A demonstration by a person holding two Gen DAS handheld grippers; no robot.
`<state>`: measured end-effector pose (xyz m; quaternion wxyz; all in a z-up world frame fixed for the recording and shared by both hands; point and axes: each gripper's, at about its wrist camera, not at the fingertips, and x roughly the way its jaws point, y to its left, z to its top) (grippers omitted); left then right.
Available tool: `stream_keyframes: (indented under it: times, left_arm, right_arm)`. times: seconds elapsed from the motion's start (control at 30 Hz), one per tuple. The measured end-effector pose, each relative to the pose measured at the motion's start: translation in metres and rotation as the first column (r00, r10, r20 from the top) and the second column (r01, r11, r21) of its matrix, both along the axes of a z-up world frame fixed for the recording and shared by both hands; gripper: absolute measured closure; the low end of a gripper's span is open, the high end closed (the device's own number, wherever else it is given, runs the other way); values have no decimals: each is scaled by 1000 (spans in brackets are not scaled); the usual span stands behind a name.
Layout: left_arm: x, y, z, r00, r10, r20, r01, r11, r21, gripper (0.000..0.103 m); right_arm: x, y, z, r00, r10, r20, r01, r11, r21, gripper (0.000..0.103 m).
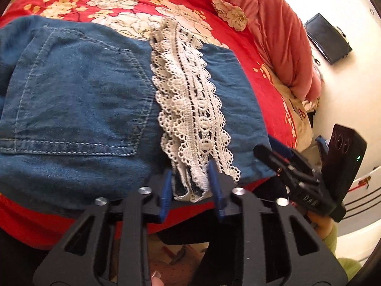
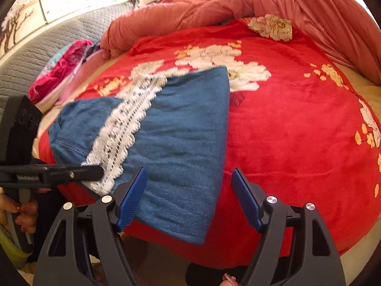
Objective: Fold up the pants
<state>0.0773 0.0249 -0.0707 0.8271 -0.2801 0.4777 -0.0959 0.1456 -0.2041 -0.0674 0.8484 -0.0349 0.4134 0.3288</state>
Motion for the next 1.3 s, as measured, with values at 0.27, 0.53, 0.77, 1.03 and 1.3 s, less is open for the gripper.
stream_keyframes:
  times: [0.27, 0.53, 0.77, 1.03, 1.3]
  left_arm:
    - [-18, -1, 14, 999, -27, 32, 23, 993, 112, 86]
    - [-14, -2, 7, 1000, -26, 9, 24, 991, 130, 73]
    - [-16, -6, 16, 999, -30, 21, 26, 986, 167, 45]
    - [-24, -4, 24, 999, -17, 34, 11, 985, 173, 29]
    - [-33, 3, 41, 996, 30, 81, -47, 974, 223, 10]
  right_arm:
    - [-19, 14, 24, 990, 31, 140, -30, 1000, -11, 31]
    - [-19, 40, -4, 991, 93, 93, -81, 989, -123, 31]
    - [-20, 40, -8, 992, 90, 87, -78, 988, -132, 31]
    - [-19, 27, 7, 998, 33, 51, -29, 996, -82, 31]
    - [-19, 4, 28, 997, -43, 62, 46, 998, -43, 31]
